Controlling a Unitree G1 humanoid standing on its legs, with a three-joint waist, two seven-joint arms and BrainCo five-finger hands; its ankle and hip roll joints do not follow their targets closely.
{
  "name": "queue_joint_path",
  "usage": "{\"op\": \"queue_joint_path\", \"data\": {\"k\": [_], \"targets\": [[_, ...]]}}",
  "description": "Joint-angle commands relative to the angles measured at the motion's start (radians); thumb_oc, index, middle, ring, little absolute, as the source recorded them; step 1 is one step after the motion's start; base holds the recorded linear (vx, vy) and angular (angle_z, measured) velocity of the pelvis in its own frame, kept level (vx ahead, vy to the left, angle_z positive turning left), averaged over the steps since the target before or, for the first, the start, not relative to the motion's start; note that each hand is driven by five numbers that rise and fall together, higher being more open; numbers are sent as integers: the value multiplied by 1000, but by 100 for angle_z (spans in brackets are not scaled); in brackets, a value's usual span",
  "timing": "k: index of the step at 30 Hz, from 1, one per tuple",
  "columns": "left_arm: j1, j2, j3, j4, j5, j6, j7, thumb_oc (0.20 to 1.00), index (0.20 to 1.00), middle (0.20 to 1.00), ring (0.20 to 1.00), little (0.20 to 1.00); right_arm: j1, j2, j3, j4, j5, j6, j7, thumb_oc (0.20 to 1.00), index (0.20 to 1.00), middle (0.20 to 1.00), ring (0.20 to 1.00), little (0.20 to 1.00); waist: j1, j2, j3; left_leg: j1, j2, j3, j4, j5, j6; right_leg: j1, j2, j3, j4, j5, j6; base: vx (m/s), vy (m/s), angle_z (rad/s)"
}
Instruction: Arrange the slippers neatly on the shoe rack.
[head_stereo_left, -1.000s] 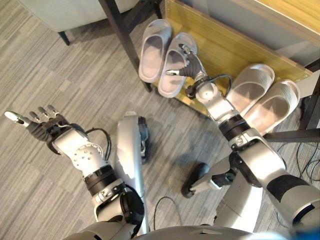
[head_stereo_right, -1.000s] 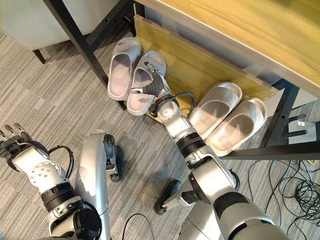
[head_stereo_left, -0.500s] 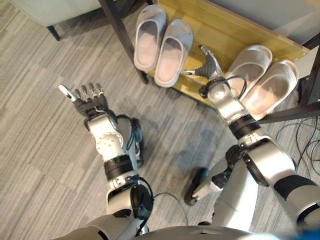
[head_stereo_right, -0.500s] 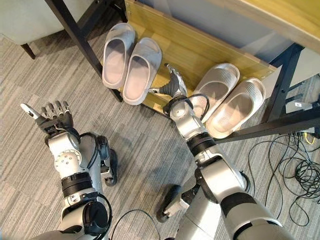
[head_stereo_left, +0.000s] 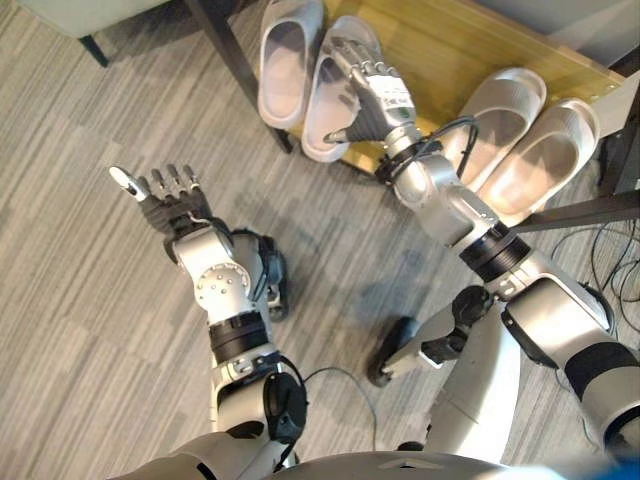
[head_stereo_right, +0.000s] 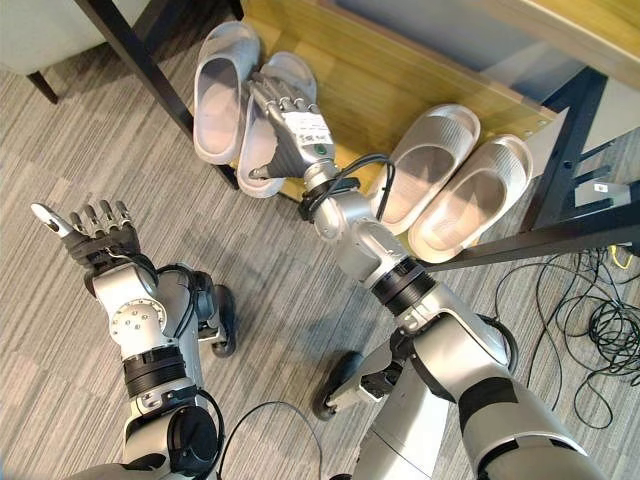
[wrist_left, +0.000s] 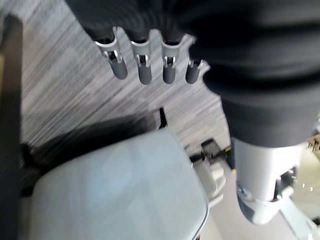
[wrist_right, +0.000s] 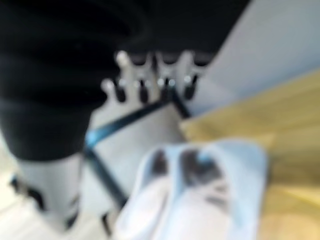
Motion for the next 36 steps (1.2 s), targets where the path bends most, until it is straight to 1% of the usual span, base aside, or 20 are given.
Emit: {"op": "queue_joint_path", "data": {"k": [1, 2, 6, 11, 12, 13, 14, 15, 16, 18, 19, 20, 21, 22, 24, 26, 29, 34, 35, 36], "targets": [[51, -56, -6, -52, 100, -9, -31, 1000, 1000, 1000, 1000, 1000, 35, 53, -24, -16, -10, 11, -81, 1000, 1000, 1000, 1000, 1000, -12, 72, -68, 139, 41, -102, -200, -89, -39, 250, 55, -24, 34, 90, 120, -86, 148, 6], [57, -57, -10, -54, 102, -9, -29, 1000, 1000, 1000, 1000, 1000, 41, 54, -25, -17, -11, 10, -83, 1000, 1000, 1000, 1000, 1000, -11, 75, -76, 139, 41, -104, -207, -85, -38, 254, 55, -32, 25, 95, 119, -76, 138, -5], [93, -72, -27, -34, 130, 19, -37, 1000, 1000, 1000, 1000, 1000, 265, 77, -67, 48, 6, 16, -174, 1000, 1000, 1000, 1000, 1000, -30, 100, -127, 225, 14, -79, -350, -21, -11, 379, 85, -124, -226, 132, 122, -81, 83, 11], [95, -73, -27, -34, 130, 18, -37, 1000, 1000, 1000, 1000, 1000, 266, 77, -67, 48, 6, 15, -175, 1000, 1000, 1000, 1000, 1000, -30, 104, -124, 233, 13, -80, -357, -18, -11, 389, 86, -129, -233, 136, 122, -36, 19, 0], [122, -76, -27, -22, 133, 33, -53, 1000, 1000, 1000, 1000, 1000, 387, 52, -80, 44, 18, 5, -200, 1000, 1000, 1000, 1000, 1000, -41, 113, -137, 350, -17, -50, -481, 31, 4, 481, 121, -157, -403, 173, 115, -174, 205, 1], [199, -80, -99, 41, 216, 48, -79, 1000, 1000, 1000, 1000, 1000, 562, -3, -38, 29, 5, -56, -224, 1000, 1000, 1000, 1000, 1000, -76, 126, -160, 573, -55, 8, -663, 98, 7, 693, 218, -184, -725, 247, 101, -155, 236, 10], [241, -77, -121, 73, 243, 78, -84, 1000, 1000, 1000, 1000, 1000, 603, -13, -23, 56, 9, -52, -216, 1000, 1000, 1000, 1000, 1000, -78, 135, -169, 644, -70, 25, -734, 124, 7, 732, 251, -180, -787, 288, 101, -21, 165, 10], [248, -78, -126, 70, 242, 78, -84, 1000, 1000, 1000, 1000, 1000, 609, -14, -23, 55, 8, -52, -217, 1000, 1000, 1000, 1000, 1000, -73, 135, -164, 664, -69, 30, -750, 131, 7, 748, 254, -180, -801, 295, 101, 81, 53, -28], [291, -91, -188, 124, 286, 88, -90, 1000, 1000, 1000, 1000, 1000, 645, -11, 7, 97, 17, -65, -204, 1000, 1000, 1000, 1000, 1000, -85, 141, -179, 740, -87, 44, -822, 147, 13, 806, 275, -182, -891, 313, 97, 98, 29, -77], [354, -92, -251, 168, 330, 110, -107, 1000, 1000, 1000, 1000, 1000, 687, -9, 30, 142, 15, -75, -195, 1000, 1000, 1000, 1000, 1000, -85, 150, -185, 844, -101, 62, -928, 184, 21, 874, 291, -181, -976, 350, 102, 103, 29, -59], [362, -94, -258, 165, 330, 109, -106, 1000, 1000, 1000, 1000, 1000, 692, -7, 28, 145, 14, -77, -197, 1000, 1000, 1000, 1000, 1000, -81, 149, -180, 862, -102, 65, -943, 191, 21, 889, 292, -181, -989, 355, 102, 97, 5, -1], [403, -94, -285, 180, 363, 119, -105, 1000, 1000, 1000, 1000, 1000, 721, -1, 29, 162, 18, -79, -190, 1000, 1000, 1000, 1000, 1000, -81, 159, -199, 932, -111, 69, -1032, 219, 25, 941, 317, -181, -1058, 368, 95, 119, -11, -5], [508, -99, -270, 182, 305, 168, -173, 1000, 1000, 1000, 1000, 1000, 731, -13, 9, 189, 19, -85, -197, 1000, 1000, 1000, 1000, 1000, -64, 165, -200, 966, -124, 57, -1064, 233, 28, 972, 314, -190, -1071, 375, 101, 176, -11, -19], [577, -43, -228, 337, 303, 158, -306, 1000, 1000, 1000, 1000, 1000, 740, -3, -3, 242, 30, -106, -210, 1000, 1000, 1000, 1000, 1000, -55, 170, -204, 1007, -126, 65, -1095, 234, 27, 1014, 312, -191, -1115, 381, 99, 177, -22, -21], [532, 29, -130, 520, 295, 199, -463, 1000, 1000, 1000, 1000, 1000, 772, 12, -6, 287, 30, -130, -219, 1000, 1000, 1000, 1000, 1000, -42, 166, -217, 1032, -137, 57, -1106, 251, 23, 1067, 320, -195, -1167, 388, 92, 145, -54, -28], [491, 69, -37, 658, 278, 242, -565, 1000, 1000, 1000, 1000, 1000, 788, 55, 27, 396, 8, -148, -253, 1000, 1000, 1000, 1000, 1000, -38, 152, -222, 1090, -153, 61, -1142, 235, 22, 1162, 318, -208, -1251, 376, 91, 140, -71, -1], [488, 98, 69, 773, 252, 256, -613, 1000, 1000, 1000, 1000, 1000, 819, 129, 47, 522, 21, -152, -303, 1000, 1000, 1000, 1000, 1000, -49, 151, -228, 1139, -145, 70, -1166, 241, 21, 1215, 330, -212, -1286, 389, 99, 99, -28, 13], [518, 165, 113, 912, 275, 246, -672, 1000, 1000, 1000, 1000, 1000, 842, 196, 108, 630, 24, -128, -304, 1000, 1000, 1000, 1000, 1000, -57, 141, -243, 1206, -157, 71, -1200, 242, 24, 1292, 343, -208, -1344, 403, 108, 61, -13, 9], [507, 140, 108, 849, 263, 262, -639, 1000, 1000, 1000, 1000, 1000, 841, 201, 121, 618, 18, -120, -298, 1000, 1000, 1000, 1000, 1000, -60, 137, -244, 1211, -153, 74, -1197, 241, 26, 1293, 346, -202, -1339, 404, 110, 32, 11, -24], [531, 115, 97, 809, 273, 236, -618, 1000, 1000, 1000, 1000, 1000, 840, 208, 129, 626, 22, -113, -298, 1000, 1000, 1000, 1000, 1000, -60, 139, -243, 1219, -154, 74, -1196, 238, 29, 1298, 346, -196, -1338, 402, 110, 24, 16, -9]]}}
